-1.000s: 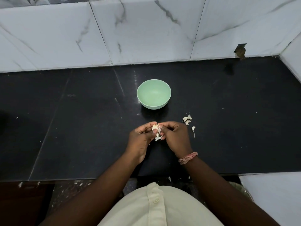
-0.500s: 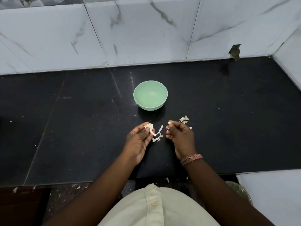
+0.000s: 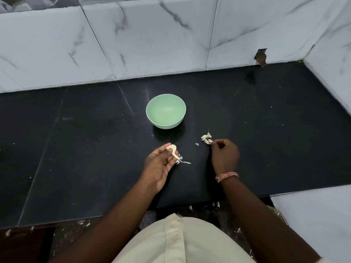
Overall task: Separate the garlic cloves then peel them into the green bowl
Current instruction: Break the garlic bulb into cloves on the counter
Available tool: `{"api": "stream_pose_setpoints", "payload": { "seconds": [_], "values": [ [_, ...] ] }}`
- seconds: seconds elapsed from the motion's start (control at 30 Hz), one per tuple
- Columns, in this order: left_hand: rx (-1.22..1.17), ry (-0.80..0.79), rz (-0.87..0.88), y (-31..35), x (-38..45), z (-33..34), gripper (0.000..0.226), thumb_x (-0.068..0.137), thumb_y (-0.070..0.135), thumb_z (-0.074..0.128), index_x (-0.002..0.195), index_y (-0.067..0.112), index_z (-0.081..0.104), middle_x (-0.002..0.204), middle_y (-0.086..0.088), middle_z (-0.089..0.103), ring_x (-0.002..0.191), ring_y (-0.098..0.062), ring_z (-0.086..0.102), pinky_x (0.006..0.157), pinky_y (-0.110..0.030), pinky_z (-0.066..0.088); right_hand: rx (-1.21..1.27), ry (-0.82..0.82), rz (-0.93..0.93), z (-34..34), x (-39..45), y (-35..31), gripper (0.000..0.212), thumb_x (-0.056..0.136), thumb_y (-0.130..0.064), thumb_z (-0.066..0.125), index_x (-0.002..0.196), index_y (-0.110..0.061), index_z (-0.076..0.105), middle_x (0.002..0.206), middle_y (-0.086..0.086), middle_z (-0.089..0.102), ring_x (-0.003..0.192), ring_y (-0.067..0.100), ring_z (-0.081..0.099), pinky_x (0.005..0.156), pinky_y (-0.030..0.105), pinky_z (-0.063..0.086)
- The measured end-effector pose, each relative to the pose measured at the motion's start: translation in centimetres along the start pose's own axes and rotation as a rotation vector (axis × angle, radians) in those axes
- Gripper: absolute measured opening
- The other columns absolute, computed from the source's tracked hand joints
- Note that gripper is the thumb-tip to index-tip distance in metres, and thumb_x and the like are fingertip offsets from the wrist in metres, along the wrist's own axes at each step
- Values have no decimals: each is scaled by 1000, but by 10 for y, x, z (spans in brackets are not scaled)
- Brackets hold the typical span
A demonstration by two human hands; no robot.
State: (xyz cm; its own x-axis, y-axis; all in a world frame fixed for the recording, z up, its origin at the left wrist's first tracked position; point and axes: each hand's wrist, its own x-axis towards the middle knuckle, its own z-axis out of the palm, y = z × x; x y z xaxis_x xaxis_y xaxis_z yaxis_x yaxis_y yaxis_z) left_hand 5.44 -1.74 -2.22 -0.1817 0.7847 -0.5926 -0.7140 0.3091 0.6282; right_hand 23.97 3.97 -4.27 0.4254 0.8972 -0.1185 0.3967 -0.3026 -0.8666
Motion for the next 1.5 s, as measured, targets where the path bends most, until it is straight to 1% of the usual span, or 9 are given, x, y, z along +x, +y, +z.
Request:
{"api": "stream_pose_setpoints", "payload": {
  "seconds": [0.1, 0.2, 0.33, 0.57, 0.67, 0.87, 1.13, 1.33, 1.5],
  "values": [
    [13, -30, -3, 0, -1, 1, 29, 95, -2, 61, 123, -5, 63, 113, -24, 70, 100, -31, 70, 77, -31, 62, -19, -3, -103, 2, -6, -3, 8, 91, -19, 71, 93, -14, 76, 87, -2, 70, 85, 16, 66, 80, 29, 49],
    [37, -71, 4, 0, -3, 2, 27, 95, -1, 60, 122, -2, 65, 110, -20, 73, 97, -26, 72, 78, -30, 61, 29, -154, -261, 8, -22, -15, 6, 91, -19, 73, 93, -16, 78, 91, -5, 73, 86, 6, 66, 79, 12, 45],
    [59, -115, 31, -1, -4, 2, 25, 95, -1, 60, 120, -3, 67, 109, -20, 73, 96, -23, 73, 80, -29, 60, 327, -459, -133, 24, -50, -34, 6, 89, -11, 77, 95, -12, 78, 77, -4, 75, 66, 1, 67, 62, 15, 51],
    [103, -109, 112, -1, -6, -3, 29, 87, -3, 65, 116, -6, 67, 109, -26, 71, 101, -34, 71, 89, -42, 60, 432, -572, -8, 30, -50, -37, 7, 88, 3, 73, 94, 0, 76, 70, 11, 73, 59, 10, 64, 57, 22, 52],
    [147, -83, 143, 2, -7, -3, 23, 90, -11, 61, 111, -7, 69, 99, -22, 74, 91, -30, 74, 78, -36, 63, 436, -582, 6, 32, -53, -39, 8, 89, 5, 71, 95, 4, 76, 75, 25, 72, 60, 16, 63, 59, 24, 54],
    [167, -41, 134, 5, -11, 0, 20, 91, -11, 60, 109, -8, 70, 98, -23, 74, 85, -27, 75, 71, -29, 61, 370, -535, -48, 37, -61, -43, 20, 91, 5, 67, 86, -12, 77, 70, 4, 74, 57, 6, 63, 58, 21, 52],
    [181, -29, 123, 5, -8, 4, 20, 93, -9, 58, 107, -4, 72, 98, -21, 76, 86, -25, 74, 75, -28, 61, 238, -433, -168, 38, -67, -43, 21, 93, 2, 61, 95, -11, 77, 84, -1, 77, 78, 11, 73, 75, 28, 60],
    [48, -79, 65, 12, -11, 11, 18, 97, -10, 52, 108, -8, 66, 90, -17, 75, 79, -21, 75, 65, -27, 61, 440, -517, -29, 30, -58, -47, 18, 94, 4, 62, 93, -8, 76, 70, 0, 72, 58, 7, 62, 61, 21, 53],
    [6, -48, 34, 6, -8, 11, 19, 97, -5, 55, 113, -4, 66, 99, -17, 74, 86, -23, 75, 75, -30, 63, 603, -492, 124, 32, -55, -39, 16, 97, 2, 62, 95, -9, 73, 67, 6, 62, 55, 9, 53, 52, 21, 47]
  ]
}}
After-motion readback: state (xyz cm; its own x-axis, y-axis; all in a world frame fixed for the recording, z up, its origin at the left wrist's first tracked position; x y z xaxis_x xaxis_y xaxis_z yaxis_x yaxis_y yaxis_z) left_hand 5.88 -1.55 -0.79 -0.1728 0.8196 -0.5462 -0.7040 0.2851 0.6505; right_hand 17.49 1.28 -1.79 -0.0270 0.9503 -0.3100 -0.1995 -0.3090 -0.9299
